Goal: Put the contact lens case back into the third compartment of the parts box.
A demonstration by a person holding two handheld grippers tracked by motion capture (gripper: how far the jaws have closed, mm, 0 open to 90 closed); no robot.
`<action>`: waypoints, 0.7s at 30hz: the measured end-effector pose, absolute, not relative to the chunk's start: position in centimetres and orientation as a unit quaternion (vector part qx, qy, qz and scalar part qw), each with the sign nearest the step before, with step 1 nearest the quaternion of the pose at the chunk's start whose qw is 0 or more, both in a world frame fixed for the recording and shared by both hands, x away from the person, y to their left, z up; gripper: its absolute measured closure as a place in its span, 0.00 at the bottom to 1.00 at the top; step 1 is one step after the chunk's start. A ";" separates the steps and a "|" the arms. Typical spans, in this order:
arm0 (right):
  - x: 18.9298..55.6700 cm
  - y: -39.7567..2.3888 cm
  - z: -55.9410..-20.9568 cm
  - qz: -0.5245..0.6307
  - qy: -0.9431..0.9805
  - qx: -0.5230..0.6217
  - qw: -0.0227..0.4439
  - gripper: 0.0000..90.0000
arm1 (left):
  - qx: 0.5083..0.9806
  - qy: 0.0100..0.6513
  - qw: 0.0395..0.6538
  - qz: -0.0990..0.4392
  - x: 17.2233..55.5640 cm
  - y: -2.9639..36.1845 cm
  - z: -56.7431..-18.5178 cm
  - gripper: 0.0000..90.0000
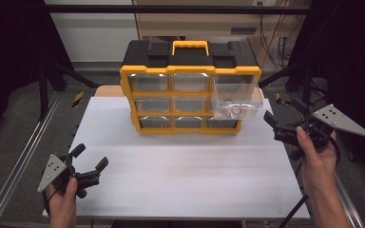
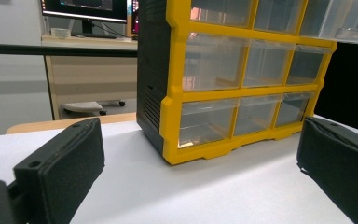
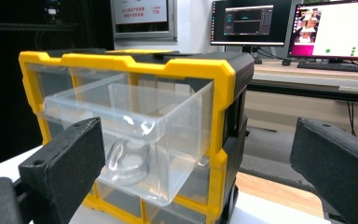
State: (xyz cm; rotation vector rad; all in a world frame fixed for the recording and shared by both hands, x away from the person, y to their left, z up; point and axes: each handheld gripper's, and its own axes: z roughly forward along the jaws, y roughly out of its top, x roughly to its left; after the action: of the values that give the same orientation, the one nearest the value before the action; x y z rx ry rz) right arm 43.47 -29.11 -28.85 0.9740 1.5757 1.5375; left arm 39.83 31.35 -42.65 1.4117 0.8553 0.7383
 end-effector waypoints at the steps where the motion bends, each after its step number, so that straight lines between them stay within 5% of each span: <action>1: 43.4 -29.1 -29.1 0.595 0.611 0.378 0.360 0.04 | 0.614 0.372 0.618 0.320 39.8 31.3 -42.7 0.01; 21: 42.4 -28.5 -33.2 0.583 0.621 0.378 0.363 0.04 | 0.613 0.373 0.620 0.318 39.7 31.4 -42.7 0.01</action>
State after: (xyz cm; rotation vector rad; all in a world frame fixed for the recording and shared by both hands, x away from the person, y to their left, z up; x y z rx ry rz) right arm 42.42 -28.54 -33.18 0.9725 1.5997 1.5006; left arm 39.75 31.37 -42.72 1.4093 0.8585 0.7322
